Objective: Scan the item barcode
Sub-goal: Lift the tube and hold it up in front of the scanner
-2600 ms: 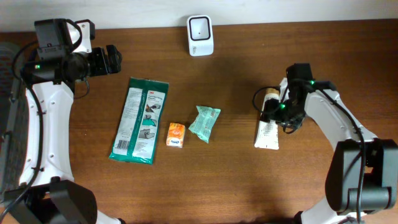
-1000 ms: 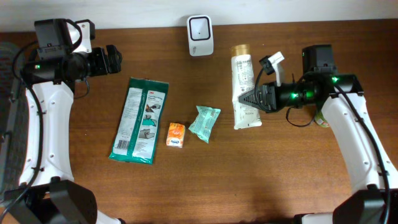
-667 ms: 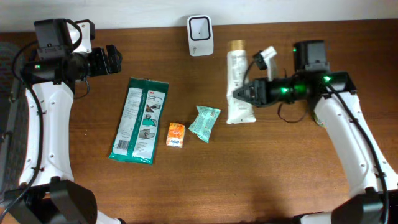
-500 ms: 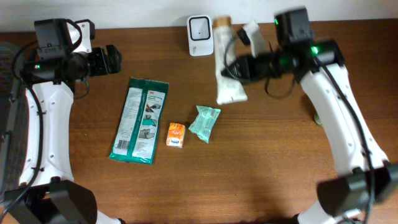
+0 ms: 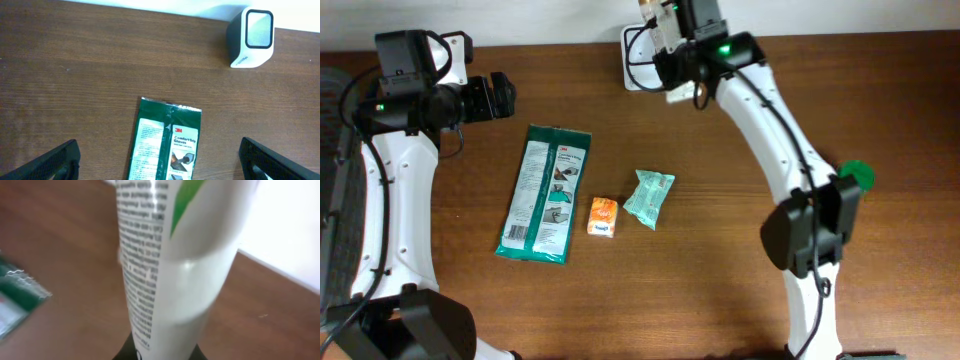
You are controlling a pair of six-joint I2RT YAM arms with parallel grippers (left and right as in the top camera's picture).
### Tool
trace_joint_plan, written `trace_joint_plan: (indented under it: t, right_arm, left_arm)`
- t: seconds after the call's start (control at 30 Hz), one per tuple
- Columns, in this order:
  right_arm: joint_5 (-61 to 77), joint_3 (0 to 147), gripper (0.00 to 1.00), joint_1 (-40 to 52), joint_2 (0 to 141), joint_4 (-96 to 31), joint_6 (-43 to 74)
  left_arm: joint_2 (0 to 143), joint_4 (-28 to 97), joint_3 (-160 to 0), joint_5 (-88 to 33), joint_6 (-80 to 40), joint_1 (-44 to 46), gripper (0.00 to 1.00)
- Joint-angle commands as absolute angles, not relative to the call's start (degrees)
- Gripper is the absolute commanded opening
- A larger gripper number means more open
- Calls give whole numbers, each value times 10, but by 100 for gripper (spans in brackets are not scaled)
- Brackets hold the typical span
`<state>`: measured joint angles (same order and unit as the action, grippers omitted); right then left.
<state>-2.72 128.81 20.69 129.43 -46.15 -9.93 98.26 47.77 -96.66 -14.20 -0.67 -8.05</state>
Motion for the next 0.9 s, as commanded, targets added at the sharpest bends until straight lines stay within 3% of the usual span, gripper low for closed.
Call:
trace_joint_plan:
  t: [0.0, 0.37, 0.73, 0.87]
  right_arm:
    - [-195, 1309, 4, 230, 1320, -400, -191]
    - [-445, 1308, 4, 255, 1444, -199, -369]
    - [-454, 1308, 4, 254, 1466, -168, -376]
    - [-454, 1308, 4, 255, 1487, -144, -442]
  left_arm:
    - [977, 477, -978, -148, -4, -81, 99]
    - [977, 477, -978, -148, -4, -81, 99]
    - [977, 477, -978, -148, -4, -81, 99]
    - [977, 477, -978, -148, -4, -81, 99]
